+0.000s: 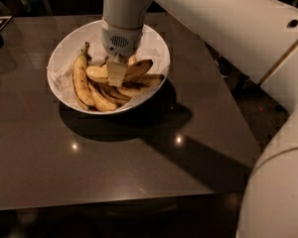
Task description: Pick banana from white bowl
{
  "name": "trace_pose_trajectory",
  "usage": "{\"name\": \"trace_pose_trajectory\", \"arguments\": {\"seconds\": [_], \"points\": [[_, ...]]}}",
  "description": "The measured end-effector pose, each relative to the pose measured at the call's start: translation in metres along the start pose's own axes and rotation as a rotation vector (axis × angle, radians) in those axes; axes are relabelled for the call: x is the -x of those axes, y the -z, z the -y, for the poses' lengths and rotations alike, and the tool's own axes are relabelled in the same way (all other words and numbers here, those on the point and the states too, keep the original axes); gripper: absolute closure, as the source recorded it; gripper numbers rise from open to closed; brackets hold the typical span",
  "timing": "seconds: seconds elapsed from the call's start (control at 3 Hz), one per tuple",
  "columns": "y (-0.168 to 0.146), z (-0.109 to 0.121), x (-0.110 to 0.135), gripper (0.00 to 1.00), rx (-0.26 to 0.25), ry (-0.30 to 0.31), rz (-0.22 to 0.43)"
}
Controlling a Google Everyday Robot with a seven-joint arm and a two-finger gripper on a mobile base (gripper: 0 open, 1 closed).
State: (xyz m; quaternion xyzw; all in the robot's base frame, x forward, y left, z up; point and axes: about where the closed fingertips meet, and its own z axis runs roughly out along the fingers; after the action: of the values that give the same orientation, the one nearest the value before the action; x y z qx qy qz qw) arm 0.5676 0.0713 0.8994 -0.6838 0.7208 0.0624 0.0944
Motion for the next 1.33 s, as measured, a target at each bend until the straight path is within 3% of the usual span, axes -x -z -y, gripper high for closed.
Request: {"name": "trace_pose_trajectory", "arguments": {"seconds": [1.0,1.33], "points": [[0.082,-0.05,-0.019,1.0,-0.11,0.161,0.307],[0.099,-0.061,-0.026,1.0,-0.134,0.188,0.357]]}}
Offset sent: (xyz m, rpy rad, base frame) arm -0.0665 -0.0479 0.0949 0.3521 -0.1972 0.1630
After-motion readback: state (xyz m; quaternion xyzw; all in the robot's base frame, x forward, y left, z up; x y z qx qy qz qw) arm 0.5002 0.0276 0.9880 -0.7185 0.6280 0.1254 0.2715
